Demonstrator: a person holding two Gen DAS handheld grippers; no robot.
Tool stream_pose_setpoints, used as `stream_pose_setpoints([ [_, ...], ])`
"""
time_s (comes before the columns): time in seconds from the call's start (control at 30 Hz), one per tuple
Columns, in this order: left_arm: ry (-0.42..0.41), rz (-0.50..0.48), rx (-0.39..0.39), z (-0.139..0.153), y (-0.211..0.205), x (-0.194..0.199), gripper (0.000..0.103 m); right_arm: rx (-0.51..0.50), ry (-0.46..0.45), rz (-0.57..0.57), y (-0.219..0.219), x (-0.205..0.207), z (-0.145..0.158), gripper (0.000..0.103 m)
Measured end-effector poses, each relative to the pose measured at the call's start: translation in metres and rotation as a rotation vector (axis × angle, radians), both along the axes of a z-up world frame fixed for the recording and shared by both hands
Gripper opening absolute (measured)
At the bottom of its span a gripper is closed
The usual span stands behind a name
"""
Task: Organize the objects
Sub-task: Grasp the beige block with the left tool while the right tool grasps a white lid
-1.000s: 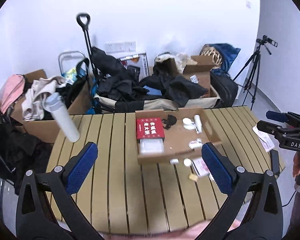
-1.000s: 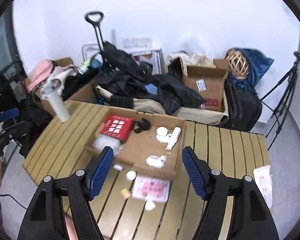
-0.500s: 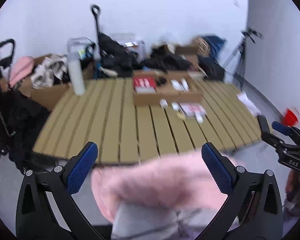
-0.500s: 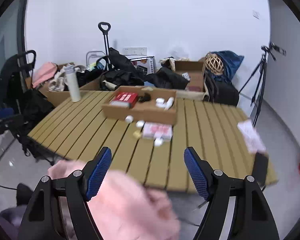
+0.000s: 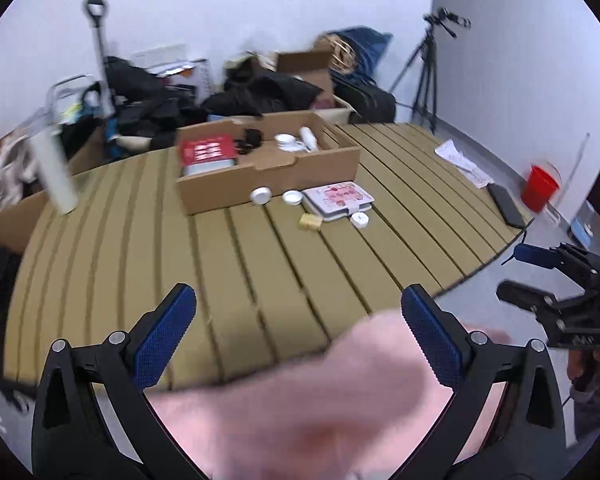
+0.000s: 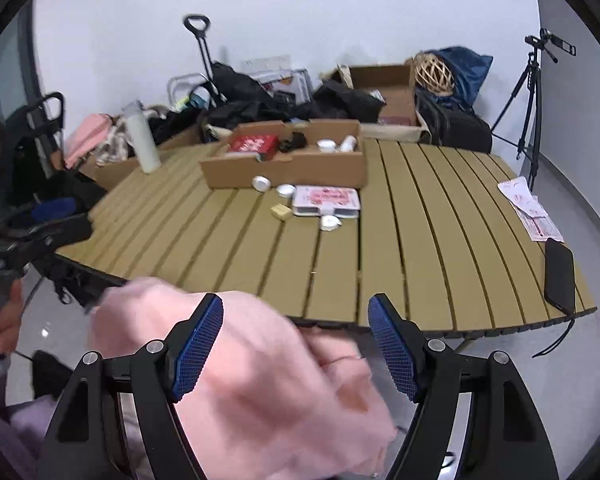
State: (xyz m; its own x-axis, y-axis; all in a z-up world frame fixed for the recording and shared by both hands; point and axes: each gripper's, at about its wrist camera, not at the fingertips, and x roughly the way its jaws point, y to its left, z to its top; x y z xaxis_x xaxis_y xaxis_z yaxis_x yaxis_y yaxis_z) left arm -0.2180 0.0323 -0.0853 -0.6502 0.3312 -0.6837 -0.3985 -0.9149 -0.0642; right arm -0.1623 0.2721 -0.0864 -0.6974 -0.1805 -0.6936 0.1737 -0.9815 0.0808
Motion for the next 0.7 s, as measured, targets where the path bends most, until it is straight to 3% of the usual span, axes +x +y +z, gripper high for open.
stream_pose_setpoints([
  [0.13,-0.065,-0.123,0.017,-0.036,0.032,-0.070,0.093,-0.026,-0.023,-0.015,0.007,-0.039,-0.017,0.079],
  [0.2,-0.115,-0.131,-0.001,-0.059,0.047,-0.106,0.077,-0.022,-0.039,-0.018,0.008,-0.064,-0.027,0.079],
  [0.3,-0.165,-0.149,-0.023,-0.089,0.064,-0.147,0.068,-0.017,-0.085,-0.015,0.006,-0.099,-0.045,0.079],
  [0.37,-0.179,-0.152,-0.046,-0.106,0.071,-0.165,0.065,-0.021,-0.111,-0.011,0.005,-0.124,-0.058,0.079],
  [0.47,-0.216,-0.180,-0.129,-0.127,0.085,-0.175,0.040,-0.011,-0.122,-0.004,0.000,-0.160,-0.073,0.079],
  [0.5,-0.170,-0.190,-0.147,-0.126,0.087,-0.172,0.026,-0.001,-0.123,-0.005,-0.002,-0.168,-0.077,0.079],
  [0.57,-0.186,-0.214,-0.134,-0.126,0.088,-0.170,0.027,0.027,-0.125,-0.011,-0.006,-0.187,-0.087,0.077],
  [0.7,-0.209,-0.212,-0.089,-0.124,0.078,-0.167,0.027,0.067,-0.165,-0.009,-0.014,-0.210,-0.106,0.049],
])
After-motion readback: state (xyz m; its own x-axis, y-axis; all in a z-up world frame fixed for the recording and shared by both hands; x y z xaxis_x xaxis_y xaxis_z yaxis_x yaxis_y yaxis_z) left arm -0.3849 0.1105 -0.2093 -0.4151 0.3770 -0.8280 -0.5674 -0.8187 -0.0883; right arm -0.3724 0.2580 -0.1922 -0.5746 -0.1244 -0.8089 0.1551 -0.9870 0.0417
